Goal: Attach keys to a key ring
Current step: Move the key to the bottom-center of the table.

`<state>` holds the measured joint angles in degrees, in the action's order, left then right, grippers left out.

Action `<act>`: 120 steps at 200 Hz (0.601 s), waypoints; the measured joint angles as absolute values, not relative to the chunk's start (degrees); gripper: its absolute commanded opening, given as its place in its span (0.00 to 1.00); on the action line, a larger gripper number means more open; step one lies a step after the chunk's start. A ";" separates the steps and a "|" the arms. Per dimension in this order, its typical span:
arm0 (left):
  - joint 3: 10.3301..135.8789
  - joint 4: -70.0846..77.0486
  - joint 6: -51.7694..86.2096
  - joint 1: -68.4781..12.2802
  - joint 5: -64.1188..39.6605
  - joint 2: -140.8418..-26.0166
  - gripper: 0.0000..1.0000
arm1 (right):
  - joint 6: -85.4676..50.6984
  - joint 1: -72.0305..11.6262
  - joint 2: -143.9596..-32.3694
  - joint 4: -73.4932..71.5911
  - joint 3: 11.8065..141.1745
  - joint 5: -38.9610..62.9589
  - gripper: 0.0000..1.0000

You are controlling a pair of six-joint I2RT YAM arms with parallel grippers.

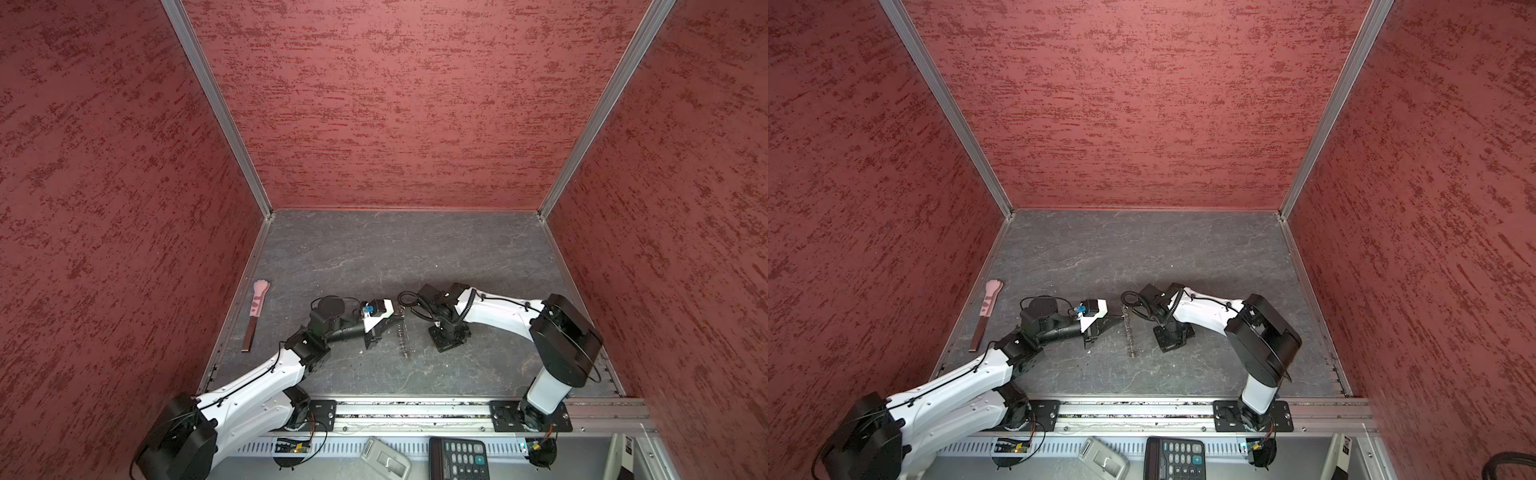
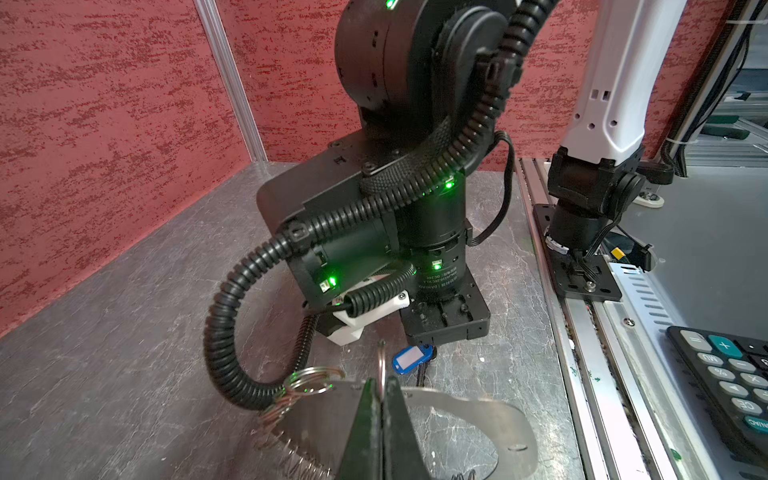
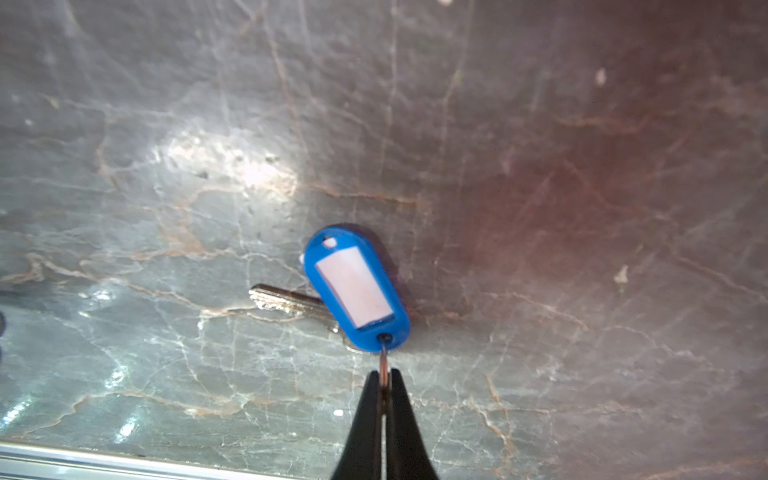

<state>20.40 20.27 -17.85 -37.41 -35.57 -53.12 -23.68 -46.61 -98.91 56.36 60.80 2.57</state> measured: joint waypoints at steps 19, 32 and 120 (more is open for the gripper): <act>20.40 20.27 -17.85 -37.41 -35.53 -53.15 0.00 | -23.55 -46.54 -98.89 55.44 60.55 2.59 0.20; 20.40 20.27 -17.85 -37.41 -35.51 -53.15 0.00 | -23.55 -46.50 -98.59 55.07 60.53 2.59 0.25; 20.40 20.25 -17.87 -37.43 -35.18 -53.30 0.00 | -26.09 -46.39 -80.16 45.80 48.38 1.39 0.30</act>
